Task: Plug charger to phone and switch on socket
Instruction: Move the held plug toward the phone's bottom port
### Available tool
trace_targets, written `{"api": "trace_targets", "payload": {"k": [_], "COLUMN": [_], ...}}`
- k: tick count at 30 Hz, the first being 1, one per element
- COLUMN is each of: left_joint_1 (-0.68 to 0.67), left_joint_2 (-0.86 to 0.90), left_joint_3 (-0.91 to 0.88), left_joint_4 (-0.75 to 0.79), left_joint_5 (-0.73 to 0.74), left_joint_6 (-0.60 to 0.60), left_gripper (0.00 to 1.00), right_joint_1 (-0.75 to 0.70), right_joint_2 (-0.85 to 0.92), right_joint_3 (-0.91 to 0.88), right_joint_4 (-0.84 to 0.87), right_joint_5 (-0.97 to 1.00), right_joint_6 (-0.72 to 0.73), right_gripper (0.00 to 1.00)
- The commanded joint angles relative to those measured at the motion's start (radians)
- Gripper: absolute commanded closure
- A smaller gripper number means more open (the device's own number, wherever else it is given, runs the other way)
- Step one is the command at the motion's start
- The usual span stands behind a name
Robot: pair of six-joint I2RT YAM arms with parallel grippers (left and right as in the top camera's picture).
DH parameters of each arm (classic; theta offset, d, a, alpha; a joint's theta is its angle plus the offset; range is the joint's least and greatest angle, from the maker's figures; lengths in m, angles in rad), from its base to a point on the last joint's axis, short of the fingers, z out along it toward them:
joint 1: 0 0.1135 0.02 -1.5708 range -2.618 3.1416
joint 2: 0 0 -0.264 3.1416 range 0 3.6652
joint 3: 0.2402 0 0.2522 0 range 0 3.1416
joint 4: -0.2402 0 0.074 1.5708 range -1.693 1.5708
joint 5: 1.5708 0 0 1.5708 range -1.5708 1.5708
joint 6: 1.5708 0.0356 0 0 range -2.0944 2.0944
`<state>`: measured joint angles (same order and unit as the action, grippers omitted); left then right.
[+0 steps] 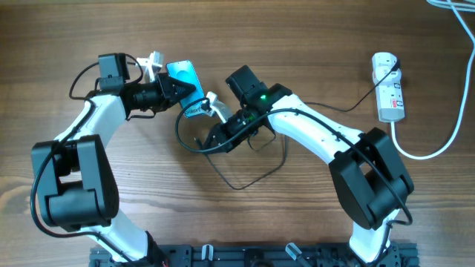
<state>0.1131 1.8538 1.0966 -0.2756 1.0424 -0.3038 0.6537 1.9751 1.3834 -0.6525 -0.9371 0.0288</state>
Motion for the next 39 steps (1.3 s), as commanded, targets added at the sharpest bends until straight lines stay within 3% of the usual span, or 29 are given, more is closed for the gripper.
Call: {"api": "trace_targets", "payload": {"k": [1, 7, 13, 18, 23, 30, 39], "left_joint_1": [0.003, 0.002, 0.002, 0.003, 0.003, 0.002, 0.002], "left_joint_2": [-0.026, -0.026, -0.026, -0.026, -0.026, -0.026, -0.026], "left_joint_3": [0.006, 0.006, 0.006, 0.006, 0.006, 0.006, 0.006], "left_joint_4": [0.009, 0.010, 0.011, 0.022, 0.022, 0.022, 0.025], "left_joint_5": [0.050, 0.050, 0.069, 0.194, 0.207, 0.206, 0.172], "left_joint_6": [0.039, 0.038, 0.035, 0.101, 0.115, 0.114, 0.059], "left_gripper": [0.96, 0.96, 0.96, 0.96, 0.96, 0.96, 0.96], "right_joint_1": [0.002, 0.016, 0.019, 0.019, 0.002, 0.058, 0.167], "right_joint_2": [-0.018, -0.018, -0.018, -0.018, -0.048, -0.188, -0.178], "right_joint_3": [-0.001, -0.018, -0.050, -0.050, -0.048, -0.049, -0.068], "right_joint_4": [0.008, 0.079, 0.186, 0.243, 0.238, 0.083, 0.164], "right_joint_5": [-0.052, -0.028, 0.114, 0.113, 0.115, 0.433, 0.668], "right_joint_6": [-0.032, -0.020, 0.090, 0.131, 0.196, 0.238, 0.419], "right_gripper": [0.96, 0.96, 0.96, 0.96, 0.96, 0.96, 0.96]}}
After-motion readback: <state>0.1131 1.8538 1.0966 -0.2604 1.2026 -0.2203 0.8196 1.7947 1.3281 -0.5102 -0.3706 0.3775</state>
